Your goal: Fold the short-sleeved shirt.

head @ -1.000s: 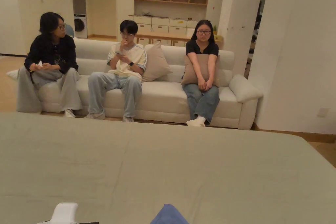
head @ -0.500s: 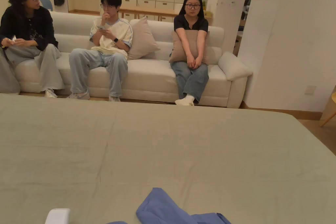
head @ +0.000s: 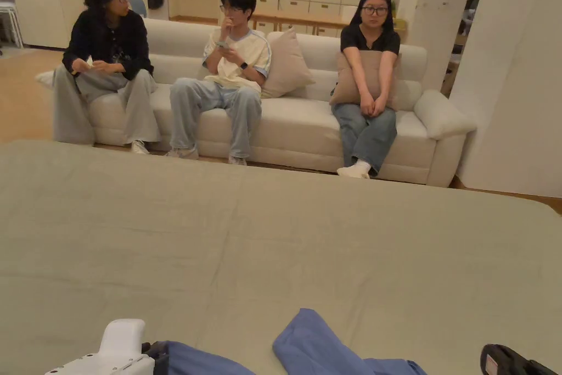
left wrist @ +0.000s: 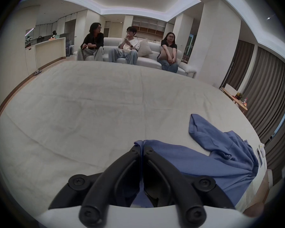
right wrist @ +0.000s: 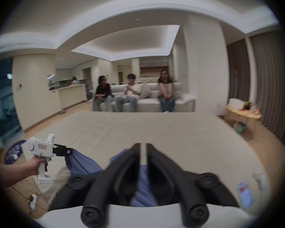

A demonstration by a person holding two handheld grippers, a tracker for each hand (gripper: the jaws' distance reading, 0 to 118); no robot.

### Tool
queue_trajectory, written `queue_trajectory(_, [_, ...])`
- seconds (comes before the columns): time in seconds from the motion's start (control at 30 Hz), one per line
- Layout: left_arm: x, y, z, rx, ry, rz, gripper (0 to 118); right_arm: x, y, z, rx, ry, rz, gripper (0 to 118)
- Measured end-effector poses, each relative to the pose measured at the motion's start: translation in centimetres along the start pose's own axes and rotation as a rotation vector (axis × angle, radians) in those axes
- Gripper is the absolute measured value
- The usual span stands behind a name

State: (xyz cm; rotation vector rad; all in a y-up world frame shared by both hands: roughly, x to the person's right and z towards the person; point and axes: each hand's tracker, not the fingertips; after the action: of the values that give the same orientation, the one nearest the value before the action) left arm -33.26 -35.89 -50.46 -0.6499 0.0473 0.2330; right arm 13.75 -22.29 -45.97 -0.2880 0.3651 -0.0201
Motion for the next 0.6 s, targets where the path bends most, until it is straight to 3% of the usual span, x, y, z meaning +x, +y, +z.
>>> queue_trajectory(0.03, [0.2, 0.1, 0.6, 0.012, 0.000, -0.008, 1, 0.2, -0.2, -3.1, -0.051, 0.045, -0.013, 35])
queue_trajectory(0.1, [0.5, 0.3, 1.6, 0.021, -0.008, -0.021, 1, 0.3, -1.0, -10.0, -0.221, 0.101, -0.019, 118])
queue_trajectory(0.13, [0.6, 0.3, 1.8, 0.021, -0.009, -0.023, 1, 0.6, -1.7, -12.5, -0.168, 0.166, -0.032, 115])
queue_trajectory(0.23, [0.8, 0.2, 2.3, 0.027, -0.020, -0.036, 1, 0.1, -4.5, -21.1, -0.438, 0.172, 0.082, 117])
queue_trajectory(0.3, [0.7, 0.4, 2.3, 0.023, -0.028, -0.038, 1, -0.2, -6.2, -25.6, -0.538, 0.141, 0.132, 116])
queue_trajectory(0.5, [-0.1, 0.7, 2.2, 0.005, -0.046, -0.022, 1, -0.5, -10.4, -33.1, -0.648, 0.145, 0.108, 114])
queue_trajectory(0.57, [-0.1, 0.7, 2.1, 0.002, -0.050, -0.035, 1, -1.2, -10.1, -33.2, -0.685, 0.122, 0.108, 100])
queue_trajectory(0.6, [-0.1, 0.7, 2.1, 0.002, -0.047, -0.043, 1, -1.3, -10.1, -33.1, -0.713, 0.119, 0.111, 81])
